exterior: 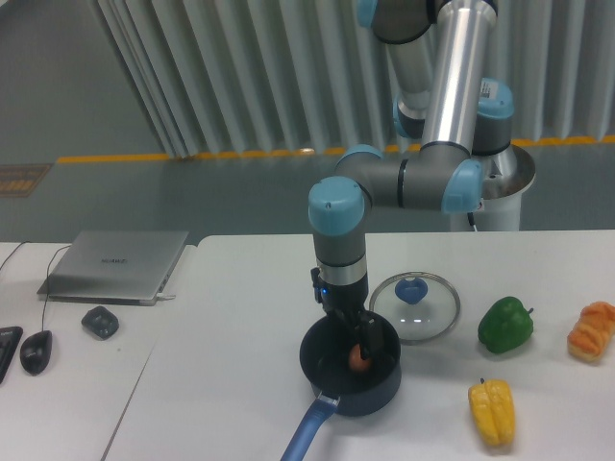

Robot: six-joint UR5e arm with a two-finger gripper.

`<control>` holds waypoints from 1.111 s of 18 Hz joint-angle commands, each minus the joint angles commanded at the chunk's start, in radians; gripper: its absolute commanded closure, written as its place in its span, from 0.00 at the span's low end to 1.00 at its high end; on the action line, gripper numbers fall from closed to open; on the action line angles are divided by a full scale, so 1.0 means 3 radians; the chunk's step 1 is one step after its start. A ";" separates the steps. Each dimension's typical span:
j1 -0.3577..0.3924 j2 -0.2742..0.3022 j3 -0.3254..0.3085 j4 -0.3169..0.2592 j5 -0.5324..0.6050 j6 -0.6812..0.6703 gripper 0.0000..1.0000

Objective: Place the egg in the pot

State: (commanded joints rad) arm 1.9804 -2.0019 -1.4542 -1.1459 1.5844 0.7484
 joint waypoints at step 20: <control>0.0138 0.0312 -0.0031 -0.0163 0.0210 0.1206 0.00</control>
State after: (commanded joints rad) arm 2.0217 -1.9084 -1.4634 -1.1948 1.6475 1.1101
